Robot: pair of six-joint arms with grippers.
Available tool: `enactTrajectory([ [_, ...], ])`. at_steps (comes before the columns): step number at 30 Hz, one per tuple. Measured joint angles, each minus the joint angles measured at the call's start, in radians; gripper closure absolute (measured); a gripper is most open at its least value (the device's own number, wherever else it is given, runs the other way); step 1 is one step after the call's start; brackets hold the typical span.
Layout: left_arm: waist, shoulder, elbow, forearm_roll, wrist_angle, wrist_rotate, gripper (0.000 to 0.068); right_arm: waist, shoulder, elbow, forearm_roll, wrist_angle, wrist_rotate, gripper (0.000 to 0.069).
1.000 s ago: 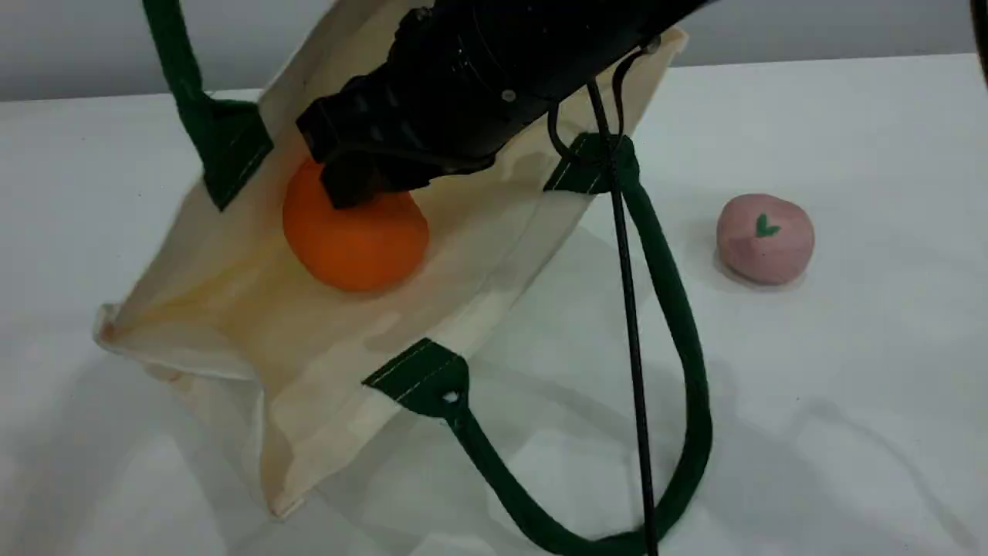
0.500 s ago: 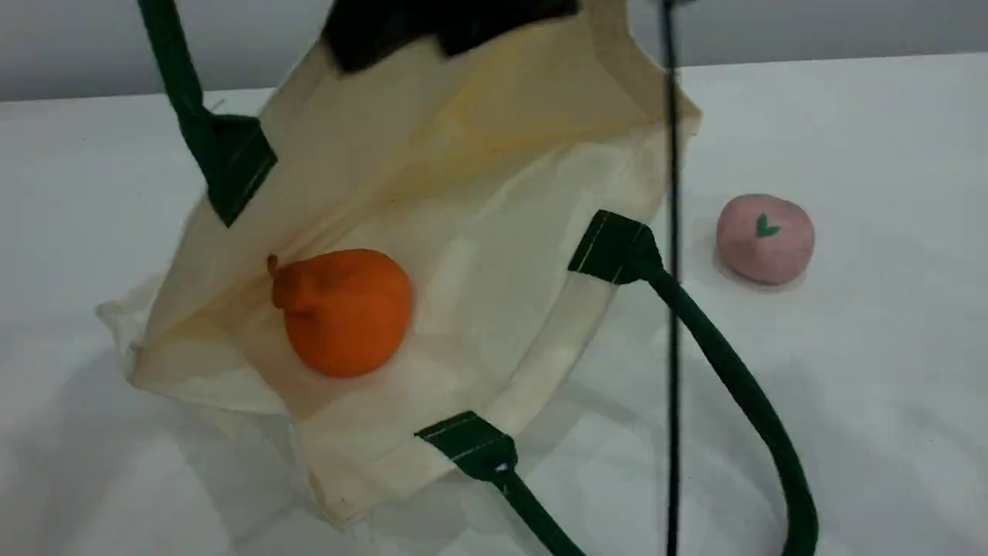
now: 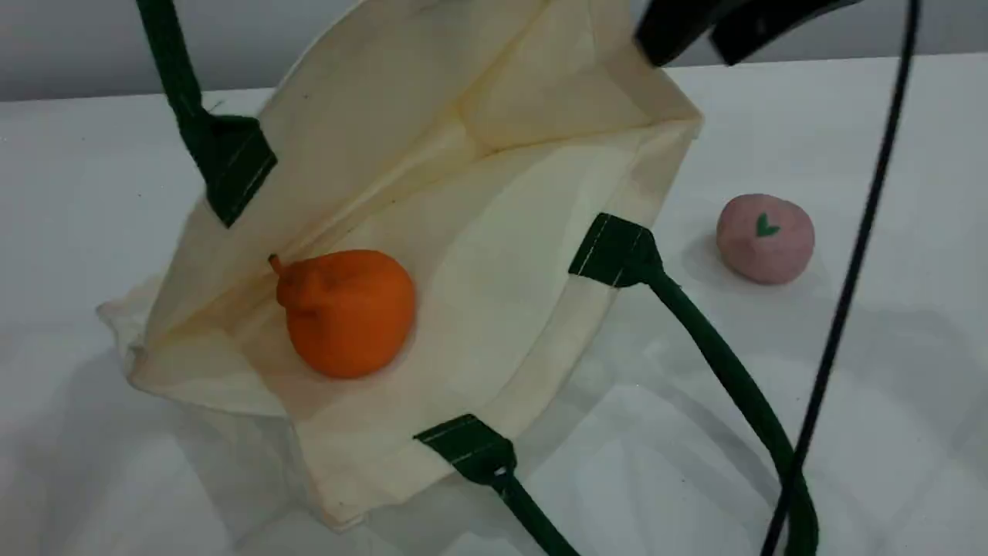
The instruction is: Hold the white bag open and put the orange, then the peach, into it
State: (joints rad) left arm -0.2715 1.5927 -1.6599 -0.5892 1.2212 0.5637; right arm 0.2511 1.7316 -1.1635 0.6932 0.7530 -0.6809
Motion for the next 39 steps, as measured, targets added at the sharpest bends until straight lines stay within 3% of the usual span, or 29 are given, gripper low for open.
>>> enactTrajectory([
  [10, 0.000, 0.000, 0.000, 0.014, 0.000, 0.000, 0.0624, -0.193, 0.042, 0.000, -0.001, -0.080, 0.001, 0.0209],
  [22, 0.000, 0.000, 0.000, 0.014, 0.000, 0.000, 0.0624, -0.191, 0.230, 0.000, 0.010, -0.231, 0.000, 0.0211],
  [39, 0.000, 0.001, 0.000, 0.012, 0.000, 0.001, 0.0624, -0.190, 0.407, -0.001, 0.092, -0.192, -0.028, 0.0211],
])
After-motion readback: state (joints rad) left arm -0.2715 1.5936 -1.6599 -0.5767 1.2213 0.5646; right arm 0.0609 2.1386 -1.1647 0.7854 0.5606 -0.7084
